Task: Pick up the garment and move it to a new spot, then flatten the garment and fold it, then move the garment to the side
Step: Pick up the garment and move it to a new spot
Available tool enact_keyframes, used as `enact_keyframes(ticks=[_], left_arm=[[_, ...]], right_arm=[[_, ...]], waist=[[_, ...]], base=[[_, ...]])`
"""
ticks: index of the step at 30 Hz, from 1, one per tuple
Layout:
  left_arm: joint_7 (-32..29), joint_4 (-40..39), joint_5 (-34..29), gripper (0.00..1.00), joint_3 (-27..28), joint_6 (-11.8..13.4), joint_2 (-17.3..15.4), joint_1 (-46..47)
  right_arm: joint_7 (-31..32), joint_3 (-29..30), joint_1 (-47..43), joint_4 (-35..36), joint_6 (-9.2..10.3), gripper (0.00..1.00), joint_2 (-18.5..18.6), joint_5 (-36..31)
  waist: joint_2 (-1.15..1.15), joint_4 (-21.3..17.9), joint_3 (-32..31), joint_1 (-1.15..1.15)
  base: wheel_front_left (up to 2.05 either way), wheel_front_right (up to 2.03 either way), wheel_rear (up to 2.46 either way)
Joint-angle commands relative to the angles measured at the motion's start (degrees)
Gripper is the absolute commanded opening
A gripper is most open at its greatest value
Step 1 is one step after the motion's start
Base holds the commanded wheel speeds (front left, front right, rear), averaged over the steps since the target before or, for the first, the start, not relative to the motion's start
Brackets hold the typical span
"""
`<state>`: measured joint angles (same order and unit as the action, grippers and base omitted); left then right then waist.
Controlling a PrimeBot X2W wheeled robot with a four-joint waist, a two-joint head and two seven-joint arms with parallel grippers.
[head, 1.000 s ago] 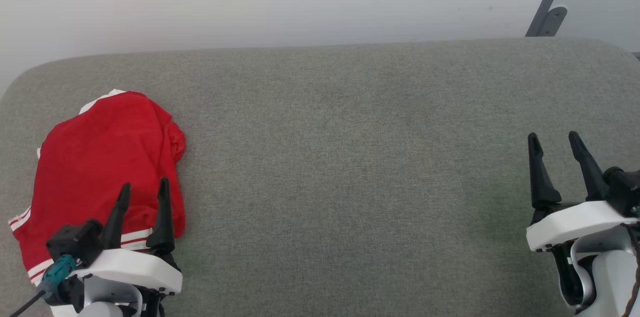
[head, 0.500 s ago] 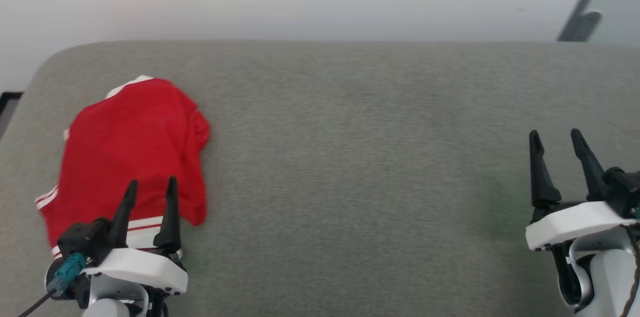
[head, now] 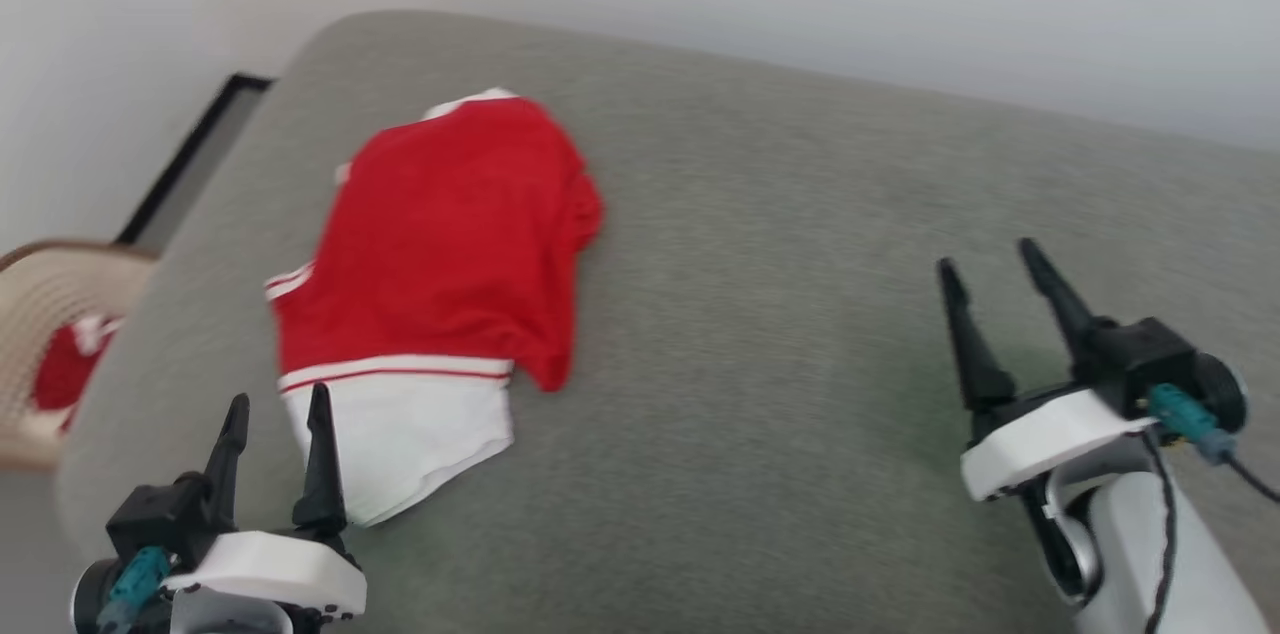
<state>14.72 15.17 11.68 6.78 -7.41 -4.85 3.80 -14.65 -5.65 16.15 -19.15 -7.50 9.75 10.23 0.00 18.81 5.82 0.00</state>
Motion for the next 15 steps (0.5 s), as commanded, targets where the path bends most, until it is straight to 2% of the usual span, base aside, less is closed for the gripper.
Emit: enact_keyframes(ticks=[1, 9, 12, 15], left_arm=[[0.5, -0.3, -1.4, 1.00, 0.4, -0.1, 0.3, -0.7], [0.5, -1.6, -1.1, 1.00, 2.0, -0.1, 1.6, -3.0], [0.5, -2.0, -0.9, 1.00, 2.2, -0.1, 1.8, -3.5], [0.5, -1.8, -0.5, 1.00, 2.1, -0.1, 1.9, -3.3]], right_arm=[[-0.6, -1.0, 0.7, -0.4, 0.02, 1.00, -0.1, -1.0], [-0.6, -6.7, 1.9, -2.3, 0.02, 1.00, -1.0, 0.4], [-0.6, -8.0, 2.1, -2.8, 0.02, 1.00, -0.8, 0.9], [-0.6, -9.3, 2.8, -3.1, 0.02, 1.00, -0.7, 1.4]], waist=[[0.00, 4.0, 0.3, 0.00], [0.00, 9.5, 0.2, 0.00], [0.00, 9.9, 0.4, 0.00], [0.00, 8.7, 1.1, 0.00]], base=[[0.00, 0.00, 0.00], [0.00, 0.00, 0.00], [0.00, 0.00, 0.00], [0.00, 0.00, 0.00]])
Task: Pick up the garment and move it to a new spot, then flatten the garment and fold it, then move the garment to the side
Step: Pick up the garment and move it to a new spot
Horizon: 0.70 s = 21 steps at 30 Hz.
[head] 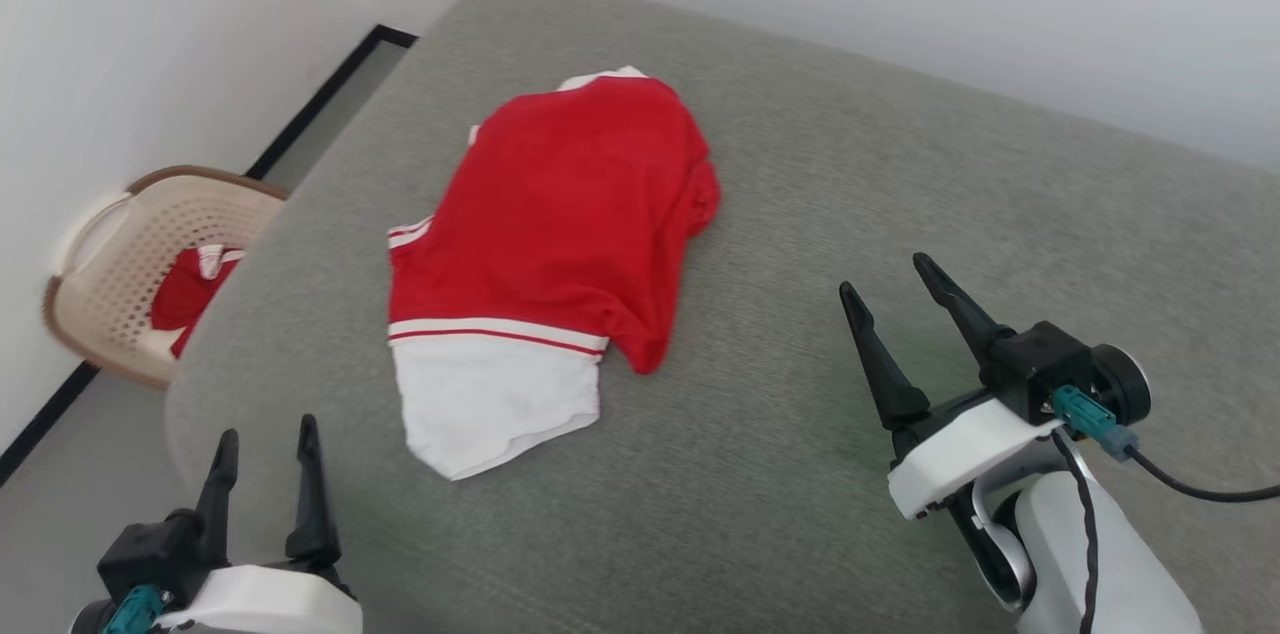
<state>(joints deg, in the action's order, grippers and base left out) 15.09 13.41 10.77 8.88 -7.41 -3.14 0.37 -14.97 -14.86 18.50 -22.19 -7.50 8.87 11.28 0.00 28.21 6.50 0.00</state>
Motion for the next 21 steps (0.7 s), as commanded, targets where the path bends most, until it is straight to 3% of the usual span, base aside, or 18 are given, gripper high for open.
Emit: enact_keyframes(ticks=[1, 4, 9, 10, 12, 13, 14, 16, 21], left_arm=[[0.1, -0.1, 0.6, 1.00, -0.2, -0.1, 0.2, 0.6], [0.1, -0.3, 0.3, 1.00, -2.1, -0.1, -0.9, 3.1], [0.1, 0.8, 0.9, 1.00, -6.2, 0.0, -7.3, 10.6], [0.1, 0.8, 0.9, 1.00, -6.2, 0.0, -7.3, 10.6], [0.1, 2.7, 2.2, 1.00, -8.1, 0.0, -10.8, 14.3], [0.0, 6.3, 5.3, 1.00, -10.0, 0.0, -14.3, 17.4], [0.0, 6.3, 5.3, 1.00, -10.0, 0.0, -14.3, 17.4], [-0.4, 10.4, 8.0, 1.00, -12.5, 0.0, -19.0, 21.7], [-7.3, 20.4, 19.5, 1.00, -16.6, 0.0, -28.5, 28.3]], right_arm=[[-0.3, -0.3, 0.8, -0.1, 0.02, 1.00, 0.2, 0.5], [-0.3, -0.6, 1.4, -0.1, 0.02, 1.00, 0.1, 0.8], [-0.3, -1.1, 3.0, 0.0, 0.02, 1.00, 0.1, 0.6], [-0.3, -1.1, 3.0, 0.0, 0.02, 1.00, 0.1, 0.6], [-0.3, -1.0, 3.3, 0.2, 0.02, 1.00, 0.0, 0.5], [-0.3, -1.1, 3.4, 0.4, 0.02, 1.00, -0.5, 0.5], [-0.3, -1.1, 3.4, 0.4, 0.02, 1.00, -0.5, 0.5], [-0.3, -0.7, 3.5, 0.5, 0.02, 1.00, -0.9, 0.7], [-0.3, -0.2, 4.8, 1.4, 0.02, 1.00, -2.3, 1.0]], waist=[[0.00, -1.4, 0.8, 0.00], [0.00, -4.3, 2.1, 0.00], [0.00, -10.9, 6.1, 0.00], [0.00, -10.9, 6.1, 0.00], [0.00, -13.5, 7.7, 0.00], [0.00, -16.3, 9.2, 0.00], [0.00, -16.3, 9.2, 0.00], [0.00, -18.7, 10.6, 0.00], [0.00, -25.2, 13.6, 0.00]], base=[[0.00, 0.00, 0.00], [0.00, 0.00, 0.00], [0.00, 0.00, 0.00], [0.00, 0.00, 0.00], [0.00, 0.00, 0.00], [0.00, 0.00, 0.00], [0.00, 0.00, 0.00], [0.00, 0.00, 0.00], [0.00, 0.00, 0.00]])
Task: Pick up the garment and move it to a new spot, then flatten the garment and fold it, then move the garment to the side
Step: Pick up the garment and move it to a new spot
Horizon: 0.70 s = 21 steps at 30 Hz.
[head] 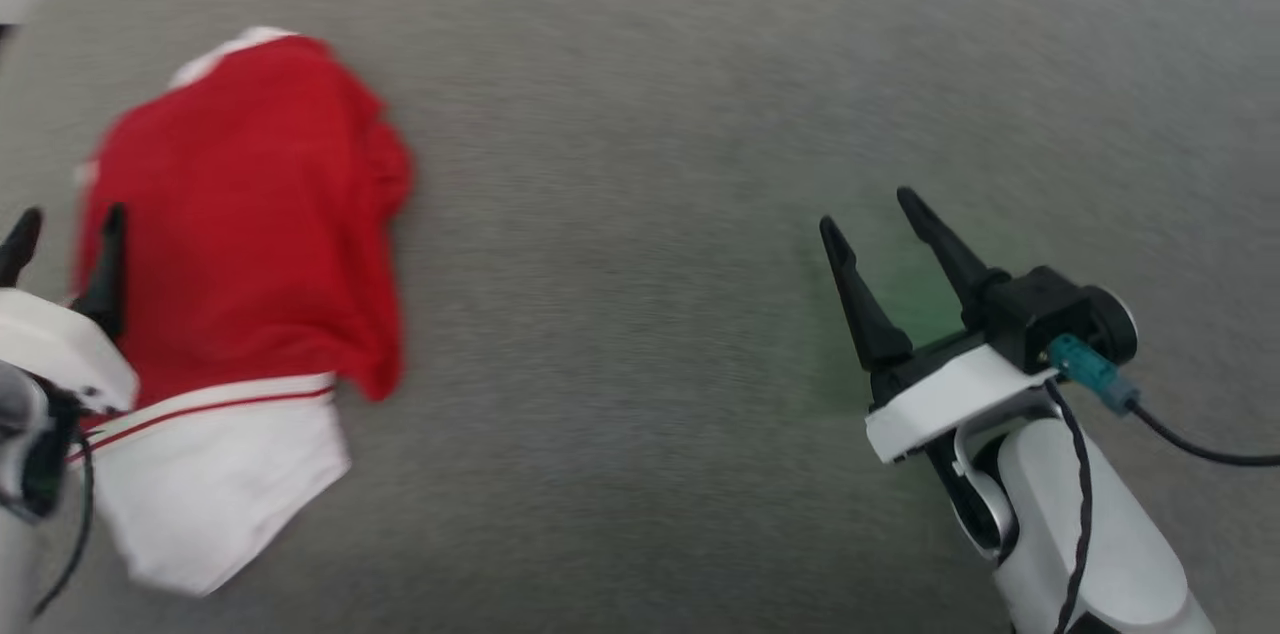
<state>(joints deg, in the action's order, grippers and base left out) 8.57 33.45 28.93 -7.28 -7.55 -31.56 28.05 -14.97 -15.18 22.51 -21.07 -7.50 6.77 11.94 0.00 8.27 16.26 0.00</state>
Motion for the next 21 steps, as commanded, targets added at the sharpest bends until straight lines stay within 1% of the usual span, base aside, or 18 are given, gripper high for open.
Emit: enact_keyframes(ticks=[1, 3, 5, 7, 9, 11, 12, 15, 17, 18, 19, 20, 21], left_arm=[[-3.3, 1.6, 4.9, 1.00, -1.5, 0.1, -1.3, 1.8], [-8.7, 3.2, 12.3, 1.00, -3.2, 0.1, -4.4, 3.1], [-13.4, 4.0, 17.9, 1.00, -5.4, 0.1, -7.7, 3.9], [-16.6, 4.7, 21.8, 1.00, -7.4, 0.1, -10.4, 4.3], [-19.5, 6.3, 25.0, 1.00, -9.1, 0.1, -12.1, 4.1], [-23.3, 7.8, 28.5, 1.00, -10.5, 0.1, -13.0, 3.6], [-26.7, 8.7, 31.1, 1.00, -12.4, 0.1, -13.6, 2.8], [-28.0, 10.6, 33.4, 1.00, -14.1, 0.1, -13.5, 2.1], [-28.9, 11.8, 34.3, 1.00, -15.5, 0.1, -12.5, 1.8], [-29.4, 11.9, 34.7, 0.92, -16.4, 0.1, -12.1, 1.5], [-29.4, 11.9, 35.1, 0.61, -17.1, 0.1, -11.9, 1.2], [-29.1, 11.8, 35.4, 0.13, -17.9, 0.1, -11.6, 1.0], [-28.9, 11.5, 35.7, 0.00, -18.5, 0.1, -11.6, 0.8]], right_arm=[[-0.3, 0.3, 0.7, 0.4, 0.02, 1.00, -0.5, 0.4], [-0.3, 0.4, 1.0, 0.7, 0.02, 1.00, -1.0, 0.4], [-0.3, 0.3, 1.5, 0.9, 0.02, 1.00, -1.4, 0.7], [-0.3, 0.1, 2.1, 1.0, 0.02, 1.00, -1.7, 0.8], [-0.3, -0.1, 2.2, 1.1, 0.02, 1.00, -1.9, 0.8], [-0.3, -0.1, 2.5, 1.4, 0.02, 1.00, -1.9, 0.9], [-0.3, -0.2, 2.6, 1.7, 0.02, 1.00, -2.1, 0.8], [-0.3, -0.3, 2.2, 2.1, 0.02, 1.00, -2.0, 0.9], [-0.3, -0.2, 1.7, 2.4, 0.02, 1.00, -1.6, 1.0], [-0.3, -0.1, 1.4, 2.5, 0.02, 1.00, -1.5, 1.0], [-0.3, -0.1, 1.2, 2.6, 0.02, 1.00, -1.4, 1.1], [-0.3, -0.1, 1.1, 2.7, 0.02, 1.00, -1.3, 1.1], [-0.3, 0.1, 0.9, 2.7, 0.02, 1.00, -1.2, 1.1]], waist=[[0.00, -6.2, 4.2, 0.00], [0.00, -8.1, 5.1, 0.00], [0.00, -9.8, 6.0, 0.00], [0.00, -11.6, 6.9, 0.00], [0.00, -13.1, 7.6, 0.00], [0.00, -14.6, 8.2, 0.00], [0.00, -16.0, 8.8, 0.00], [0.00, -17.4, 9.3, 0.00], [0.00, -17.8, 9.3, 0.00], [0.00, -17.9, 9.2, 0.00], [0.00, -18.0, 9.1, 0.00], [0.00, -18.0, 8.8, 0.00], [0.00, -17.9, 8.5, 0.00]], base=[[0.00, 0.00, 0.00], [0.00, 0.00, 0.00], [0.00, 0.00, 0.00], [0.00, 0.00, 0.00], [0.00, 0.00, 0.00], [0.00, 0.00, 0.00], [0.00, 0.00, 0.00], [0.00, 0.00, 0.00], [0.00, 0.00, 0.00], [0.00, 0.00, 0.00], [0.00, 0.00, 0.00], [0.00, 0.00, 0.00], [0.00, 0.00, 0.00]])
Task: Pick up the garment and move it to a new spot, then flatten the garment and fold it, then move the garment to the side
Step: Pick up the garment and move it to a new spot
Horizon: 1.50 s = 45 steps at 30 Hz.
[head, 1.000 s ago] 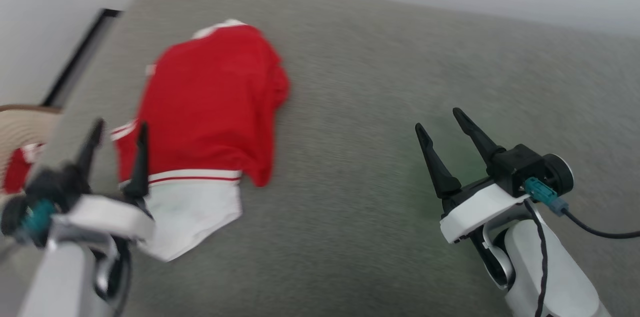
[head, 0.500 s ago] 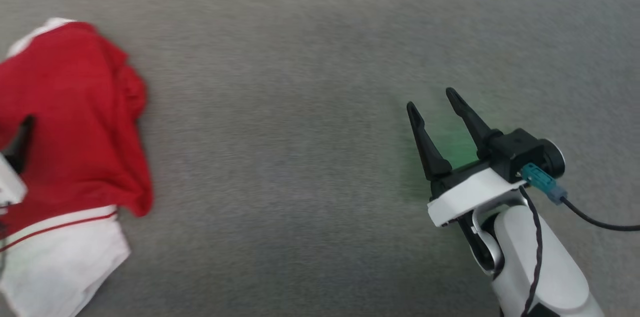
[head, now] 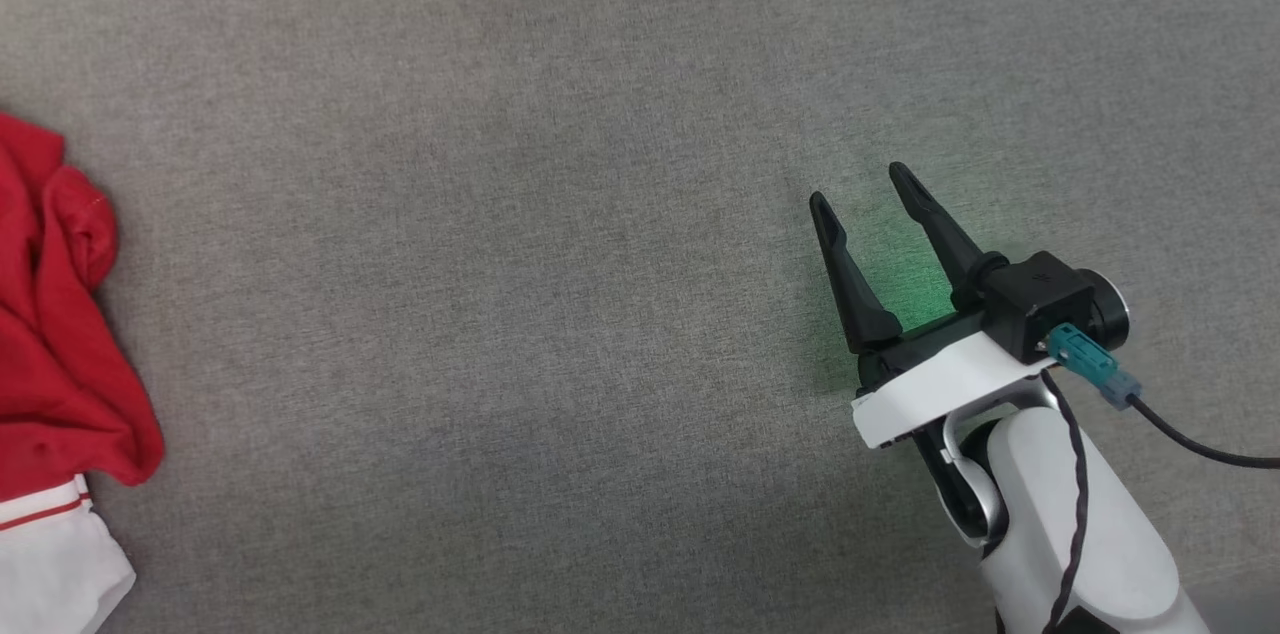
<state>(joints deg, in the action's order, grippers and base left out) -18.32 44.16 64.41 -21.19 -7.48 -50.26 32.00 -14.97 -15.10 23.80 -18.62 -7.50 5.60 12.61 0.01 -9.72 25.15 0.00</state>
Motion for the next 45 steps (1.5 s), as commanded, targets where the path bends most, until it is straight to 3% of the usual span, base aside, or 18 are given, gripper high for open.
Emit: enact_keyframes(ticks=[1, 9, 17, 24, 30, 34, 45], left_arm=[[-0.8, 0.4, -0.1, 0.00, -5.1, 0.0, 6.6, -3.1], [15.7, -1.1, -8.0, 0.00, -7.8, 0.0, 1.0, 4.3], [22.8, -10.2, -13.7, 0.00, -15.4, 0.0, 2.0, 11.5], [22.1, -25.4, -12.9, 0.00, -28.5, 0.0, 2.6, 19.2], [21.7, -36.1, -10.2, 0.00, -42.2, 0.0, 6.5, 27.6], [21.3, -39.2, -7.8, 0.00, -50.2, 0.1, 8.4, 32.8], [5.3, -38.2, -8.6, 0.00, -52.2, 0.1, 4.7, 25.6]], right_arm=[[-0.3, 0.2, -0.5, 0.4, 0.02, 1.00, 0.0, 0.4], [-0.3, 1.1, -1.7, 0.2, 0.02, 1.00, -0.3, 1.2], [-0.3, 1.4, -3.5, 0.1, 0.02, 1.00, -1.1, 2.4], [-0.3, 2.6, -4.4, 1.1, 0.02, 1.00, -2.0, 3.7], [-0.3, 3.5, -5.1, 2.0, 0.02, 1.00, -2.7, 5.2], [-0.3, 3.4, -5.4, 2.7, 0.02, 1.00, -2.7, 7.5], [-0.3, 3.3, -6.6, 3.9, 0.02, 1.00, -2.7, 12.7]], waist=[[-0.01, 0.2, -0.8, 0.00], [-0.01, 1.6, -5.8, 0.00], [-0.01, 0.4, -8.9, 0.00], [-0.01, -4.3, -8.6, 0.00], [-0.01, -9.3, -6.7, 0.00], [-0.01, -12.5, -5.3, 0.00], [-0.01, -17.5, -3.6, 0.00]], base=[[0.00, 0.00, 0.00], [0.00, 0.00, 0.00], [0.00, 0.00, 0.00], [0.00, 0.00, 0.00], [0.00, 0.00, 0.00], [0.00, 0.00, 0.00], [0.00, 0.00, 0.00]])
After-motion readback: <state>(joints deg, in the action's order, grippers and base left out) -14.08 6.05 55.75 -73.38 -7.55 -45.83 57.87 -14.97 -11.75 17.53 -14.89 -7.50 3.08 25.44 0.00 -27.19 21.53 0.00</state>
